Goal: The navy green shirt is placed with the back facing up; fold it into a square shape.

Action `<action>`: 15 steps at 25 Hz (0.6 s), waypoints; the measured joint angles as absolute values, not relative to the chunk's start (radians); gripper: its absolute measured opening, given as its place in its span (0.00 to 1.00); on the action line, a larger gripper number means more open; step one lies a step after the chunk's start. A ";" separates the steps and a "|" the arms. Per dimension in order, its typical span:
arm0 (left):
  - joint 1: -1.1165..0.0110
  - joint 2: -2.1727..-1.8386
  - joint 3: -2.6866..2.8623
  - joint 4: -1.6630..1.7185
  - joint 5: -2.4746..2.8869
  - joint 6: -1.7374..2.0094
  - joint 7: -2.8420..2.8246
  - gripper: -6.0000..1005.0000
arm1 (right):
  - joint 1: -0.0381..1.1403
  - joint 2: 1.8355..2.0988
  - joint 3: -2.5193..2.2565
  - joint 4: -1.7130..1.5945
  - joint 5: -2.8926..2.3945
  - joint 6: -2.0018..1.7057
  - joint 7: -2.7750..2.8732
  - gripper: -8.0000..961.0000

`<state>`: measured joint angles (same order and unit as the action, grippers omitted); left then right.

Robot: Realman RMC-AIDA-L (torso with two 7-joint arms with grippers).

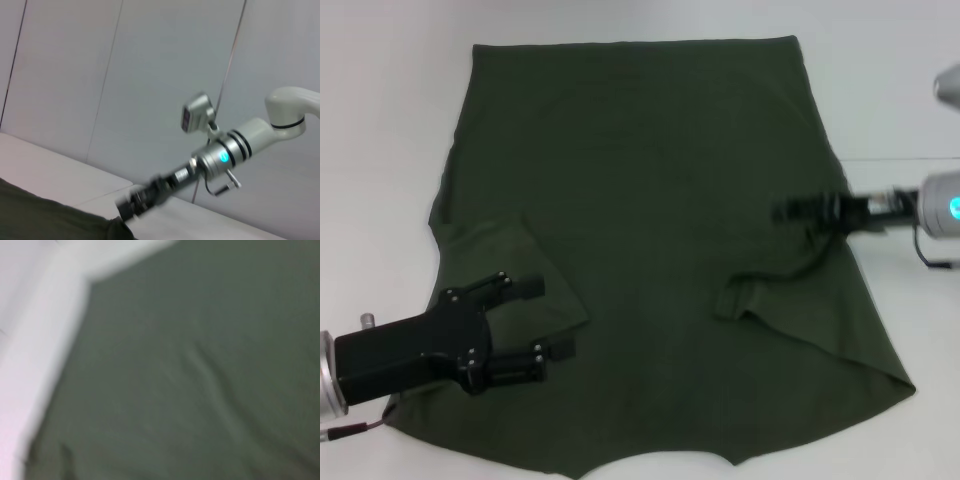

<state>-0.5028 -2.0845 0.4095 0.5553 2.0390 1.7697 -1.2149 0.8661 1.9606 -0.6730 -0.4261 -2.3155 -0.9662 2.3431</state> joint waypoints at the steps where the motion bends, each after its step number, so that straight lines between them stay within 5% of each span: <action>1: -0.502 -2.084 0.409 0.555 2.038 1.771 -1.212 0.94 | 0.865 1.958 -0.673 -0.429 -2.217 -0.980 2.316 0.94; 15: -0.504 -2.086 0.409 0.554 2.041 1.784 -1.201 0.94 | 0.878 1.907 -0.681 -0.472 -1.975 -1.021 2.253 0.94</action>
<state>-0.5038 -2.0860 0.4093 0.5537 2.0413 1.7840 -1.2010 0.8781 1.9070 -0.6811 -0.4721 -1.9746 -1.0213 2.2525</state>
